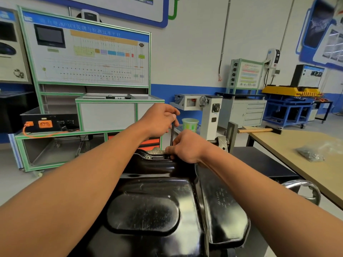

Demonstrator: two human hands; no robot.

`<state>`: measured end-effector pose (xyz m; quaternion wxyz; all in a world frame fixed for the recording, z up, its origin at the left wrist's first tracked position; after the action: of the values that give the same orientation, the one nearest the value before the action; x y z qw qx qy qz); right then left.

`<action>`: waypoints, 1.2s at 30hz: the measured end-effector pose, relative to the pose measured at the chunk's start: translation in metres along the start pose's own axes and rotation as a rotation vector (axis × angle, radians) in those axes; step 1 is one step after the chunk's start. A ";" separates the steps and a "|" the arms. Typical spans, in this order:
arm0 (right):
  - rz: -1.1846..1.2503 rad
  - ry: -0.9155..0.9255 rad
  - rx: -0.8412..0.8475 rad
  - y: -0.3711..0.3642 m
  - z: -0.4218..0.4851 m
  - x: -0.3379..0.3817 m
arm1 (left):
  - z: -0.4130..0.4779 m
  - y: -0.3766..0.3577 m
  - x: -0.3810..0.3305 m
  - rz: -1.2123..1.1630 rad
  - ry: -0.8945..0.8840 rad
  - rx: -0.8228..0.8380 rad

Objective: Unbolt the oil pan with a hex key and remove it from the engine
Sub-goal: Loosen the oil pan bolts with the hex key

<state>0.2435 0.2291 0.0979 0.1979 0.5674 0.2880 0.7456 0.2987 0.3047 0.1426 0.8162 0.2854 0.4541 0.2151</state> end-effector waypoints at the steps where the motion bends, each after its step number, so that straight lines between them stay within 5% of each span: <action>1: -0.021 0.010 -0.004 0.001 0.000 0.000 | -0.001 0.002 0.000 0.008 0.001 0.002; 13: -0.305 0.071 0.073 -0.002 0.000 0.013 | -0.011 0.026 0.011 0.038 0.078 -0.042; 20: -0.084 0.026 0.088 0.002 0.001 -0.004 | -0.013 0.024 0.015 -0.061 0.102 -0.005; 36: -0.043 -0.022 0.053 -0.002 -0.003 -0.006 | -0.013 0.010 -0.002 0.023 0.000 -0.047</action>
<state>0.2421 0.2259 0.0920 0.2019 0.5742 0.3179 0.7270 0.2852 0.3144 0.1452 0.8202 0.2713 0.4454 0.2353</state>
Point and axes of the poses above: each hand's wrist, its own z-axis towards the middle knuckle, its own y-axis out of the back of the hand, x = y × z, the point moved 10 cm from there along z, towards the middle knuckle, and after that the axes turned 15 degrees about z, right-handed, at the moved point
